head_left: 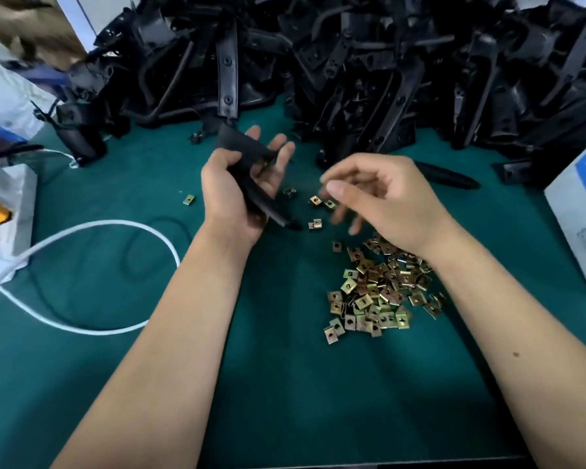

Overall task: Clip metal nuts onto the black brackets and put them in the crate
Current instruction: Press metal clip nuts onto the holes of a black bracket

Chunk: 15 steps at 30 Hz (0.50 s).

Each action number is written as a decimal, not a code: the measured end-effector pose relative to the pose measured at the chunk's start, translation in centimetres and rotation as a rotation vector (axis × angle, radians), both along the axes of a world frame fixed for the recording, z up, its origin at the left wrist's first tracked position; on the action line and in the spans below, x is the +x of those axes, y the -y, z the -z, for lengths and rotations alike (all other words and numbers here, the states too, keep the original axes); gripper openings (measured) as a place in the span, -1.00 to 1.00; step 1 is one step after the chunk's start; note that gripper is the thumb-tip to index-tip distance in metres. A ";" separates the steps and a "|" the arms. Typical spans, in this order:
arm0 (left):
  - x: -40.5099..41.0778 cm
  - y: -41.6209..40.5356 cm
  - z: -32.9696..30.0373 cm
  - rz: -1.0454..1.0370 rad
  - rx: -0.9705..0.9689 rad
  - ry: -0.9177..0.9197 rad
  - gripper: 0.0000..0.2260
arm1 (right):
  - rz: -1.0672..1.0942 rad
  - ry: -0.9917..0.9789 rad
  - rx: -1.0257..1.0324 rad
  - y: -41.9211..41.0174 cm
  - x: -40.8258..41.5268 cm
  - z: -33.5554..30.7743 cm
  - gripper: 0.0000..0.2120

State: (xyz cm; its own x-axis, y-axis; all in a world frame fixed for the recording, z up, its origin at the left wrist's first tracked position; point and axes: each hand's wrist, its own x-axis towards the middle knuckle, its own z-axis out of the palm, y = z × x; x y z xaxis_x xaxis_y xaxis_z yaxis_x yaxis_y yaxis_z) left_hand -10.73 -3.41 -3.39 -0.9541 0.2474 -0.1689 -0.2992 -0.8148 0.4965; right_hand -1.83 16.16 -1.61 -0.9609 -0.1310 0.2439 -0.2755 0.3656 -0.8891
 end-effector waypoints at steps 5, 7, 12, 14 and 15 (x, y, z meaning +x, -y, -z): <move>-0.8 0.9 0.3 0.083 0.011 -0.004 -0.68 | -0.116 0.162 0.527 -1.7 -0.2 0.1 -0.85; -0.9 1.1 0.4 0.149 -0.036 -0.023 -0.69 | -0.144 0.169 0.579 -1.4 -0.2 0.1 -0.83; -0.1 0.9 0.3 0.287 -0.343 -0.178 -0.78 | -0.092 0.132 0.521 -0.8 -0.4 0.6 -0.83; 0.4 0.8 0.4 0.281 -0.450 -0.252 -0.87 | 0.046 0.077 0.436 -0.6 -0.6 1.2 -0.82; 0.6 0.8 0.4 0.306 -0.460 -0.293 -0.84 | 0.118 0.042 0.379 -0.4 -0.8 1.5 -0.81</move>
State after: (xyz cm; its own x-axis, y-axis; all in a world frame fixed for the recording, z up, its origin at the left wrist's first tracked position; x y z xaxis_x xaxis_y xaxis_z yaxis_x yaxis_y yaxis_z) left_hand -10.13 -4.25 -3.77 -0.8742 0.4812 -0.0650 -0.2833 -0.3966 0.8732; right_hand -2.60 16.57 -3.09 -0.9828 -0.0921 0.1601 -0.1784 0.6971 -0.6944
